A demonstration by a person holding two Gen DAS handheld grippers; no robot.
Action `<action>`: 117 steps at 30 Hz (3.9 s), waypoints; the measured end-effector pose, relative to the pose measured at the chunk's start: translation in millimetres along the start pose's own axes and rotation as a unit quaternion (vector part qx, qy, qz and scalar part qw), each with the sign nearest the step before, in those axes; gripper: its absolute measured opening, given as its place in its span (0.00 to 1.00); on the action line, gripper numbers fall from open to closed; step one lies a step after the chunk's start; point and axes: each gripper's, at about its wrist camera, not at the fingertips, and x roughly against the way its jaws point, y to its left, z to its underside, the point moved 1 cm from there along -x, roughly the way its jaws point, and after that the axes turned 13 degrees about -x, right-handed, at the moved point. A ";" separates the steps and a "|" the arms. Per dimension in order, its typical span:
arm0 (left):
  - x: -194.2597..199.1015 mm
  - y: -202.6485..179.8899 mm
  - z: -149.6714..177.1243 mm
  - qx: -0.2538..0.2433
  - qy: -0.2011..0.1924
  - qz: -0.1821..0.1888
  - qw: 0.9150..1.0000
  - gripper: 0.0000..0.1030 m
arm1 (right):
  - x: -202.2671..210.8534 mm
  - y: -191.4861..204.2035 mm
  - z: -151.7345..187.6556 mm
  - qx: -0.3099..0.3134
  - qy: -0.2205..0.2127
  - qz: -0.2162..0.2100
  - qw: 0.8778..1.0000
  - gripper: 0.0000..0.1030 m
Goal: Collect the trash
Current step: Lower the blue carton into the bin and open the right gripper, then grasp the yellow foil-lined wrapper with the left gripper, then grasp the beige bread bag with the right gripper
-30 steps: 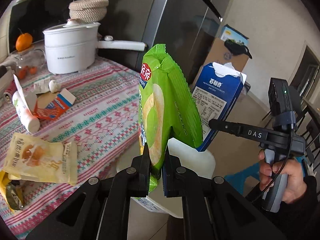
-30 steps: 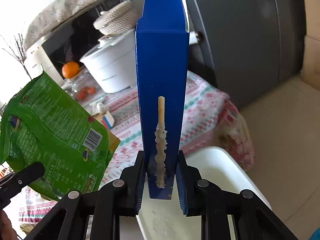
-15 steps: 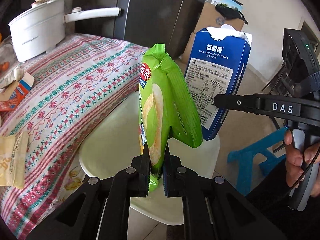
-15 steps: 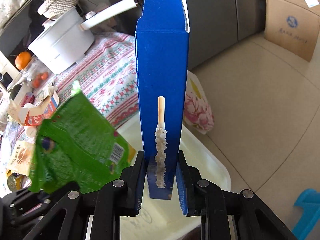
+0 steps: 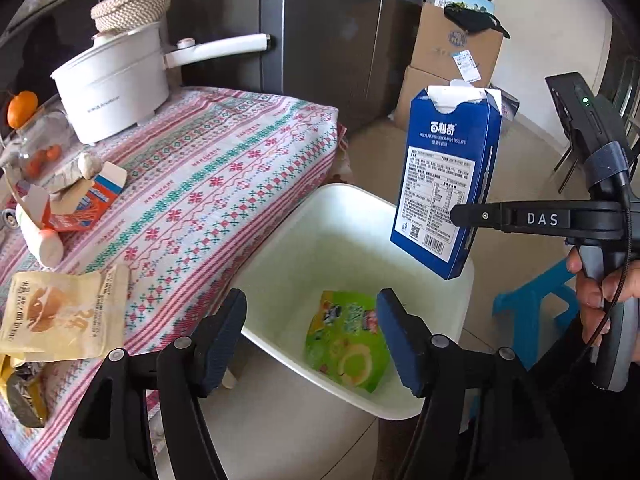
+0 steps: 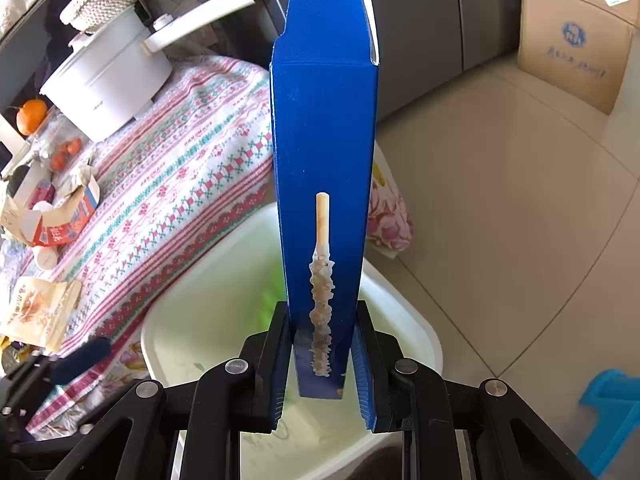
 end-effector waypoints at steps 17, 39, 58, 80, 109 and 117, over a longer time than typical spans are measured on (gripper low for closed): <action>49.1 53.1 45.9 0.032 0.008 -0.060 0.998 0.78 | -60.9 3.0 27.9 0.016 0.122 0.034 0.992 0.25; 95.8 104.7 71.0 0.090 -0.020 -0.085 0.992 0.78 | -54.2 39.7 29.7 0.036 0.091 0.045 0.994 0.54; 86.3 217.8 147.6 0.223 0.020 -0.103 0.969 0.76 | -28.8 143.9 54.9 0.128 0.047 -0.026 0.990 0.69; 107.0 241.6 163.5 0.276 0.024 -0.147 0.950 0.10 | -29.2 205.5 89.8 0.202 0.047 -0.054 0.977 0.70; 134.3 263.4 181.7 0.311 0.000 -0.140 0.940 0.10 | -126.2 310.9 89.8 0.345 0.134 -0.143 0.918 0.75; 124.9 267.8 170.8 0.306 0.000 -0.136 0.942 0.10 | -141.9 324.6 127.0 0.432 0.085 -0.122 0.890 0.74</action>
